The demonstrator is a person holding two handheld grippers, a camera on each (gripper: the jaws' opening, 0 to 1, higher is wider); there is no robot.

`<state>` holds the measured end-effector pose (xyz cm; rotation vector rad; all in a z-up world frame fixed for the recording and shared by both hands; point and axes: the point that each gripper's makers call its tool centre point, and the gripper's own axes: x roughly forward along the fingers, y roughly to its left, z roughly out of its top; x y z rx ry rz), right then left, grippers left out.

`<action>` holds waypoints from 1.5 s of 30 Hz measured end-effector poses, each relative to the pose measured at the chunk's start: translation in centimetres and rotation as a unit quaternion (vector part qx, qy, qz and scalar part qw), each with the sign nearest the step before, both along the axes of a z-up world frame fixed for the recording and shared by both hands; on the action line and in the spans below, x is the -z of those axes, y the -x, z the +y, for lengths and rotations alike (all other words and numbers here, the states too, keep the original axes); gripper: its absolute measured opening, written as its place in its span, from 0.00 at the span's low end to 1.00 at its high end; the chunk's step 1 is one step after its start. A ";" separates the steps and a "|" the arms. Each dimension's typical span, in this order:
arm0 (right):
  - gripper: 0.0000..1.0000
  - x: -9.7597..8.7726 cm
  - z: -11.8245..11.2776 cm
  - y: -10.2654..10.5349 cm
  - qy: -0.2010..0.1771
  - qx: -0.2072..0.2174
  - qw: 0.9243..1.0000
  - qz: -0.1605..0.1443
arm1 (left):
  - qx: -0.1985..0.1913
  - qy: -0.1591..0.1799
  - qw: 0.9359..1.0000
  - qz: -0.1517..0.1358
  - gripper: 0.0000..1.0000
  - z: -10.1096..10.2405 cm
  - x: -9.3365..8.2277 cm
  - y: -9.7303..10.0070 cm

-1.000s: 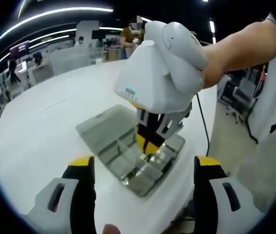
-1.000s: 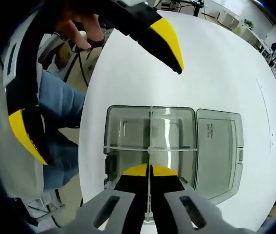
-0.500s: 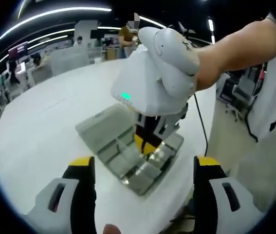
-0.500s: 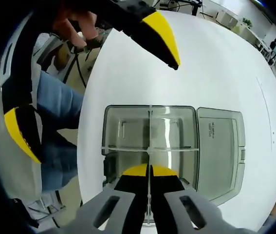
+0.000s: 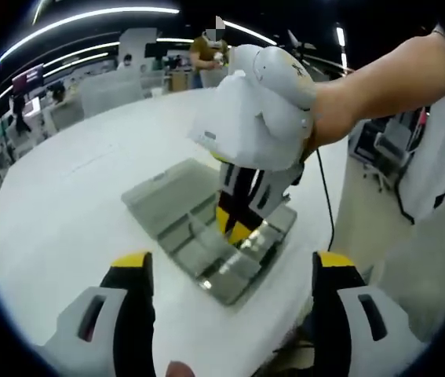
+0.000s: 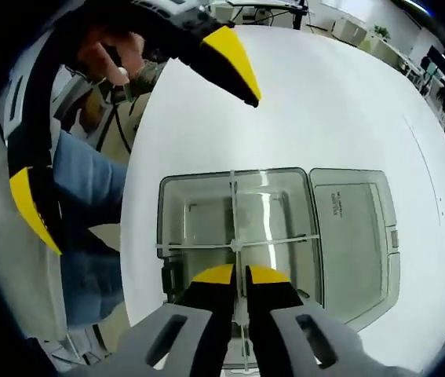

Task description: Insert the divider into the dual guide fixture by aligning both edges with the guide slots and pushing it downward to the bottom, including one-sided entry, uneven engagement, binding, and posture correction.

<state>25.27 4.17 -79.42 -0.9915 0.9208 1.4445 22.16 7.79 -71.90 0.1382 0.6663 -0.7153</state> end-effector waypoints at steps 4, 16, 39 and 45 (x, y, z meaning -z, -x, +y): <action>0.07 -0.1 -0.1 0.0 -0.017 0.015 1.000 0.005 | 0.003 -0.003 1.000 0.006 0.81 -0.1 0.4 0.2; 0.25 -1.6 -0.6 -0.4 -0.089 0.066 0.994 0.001 | -0.001 -0.005 1.000 0.018 0.81 0.2 1.2 0.3; 0.58 -5.2 -3.5 1.7 -0.204 0.180 0.962 -0.018 | -0.037 0.022 0.999 0.008 0.86 0.1 1.1 -0.3; 0.65 -5.5 -4.5 2.0 -0.221 0.220 0.950 -0.014 | -0.043 0.026 0.999 0.011 0.88 -0.3 1.4 0.1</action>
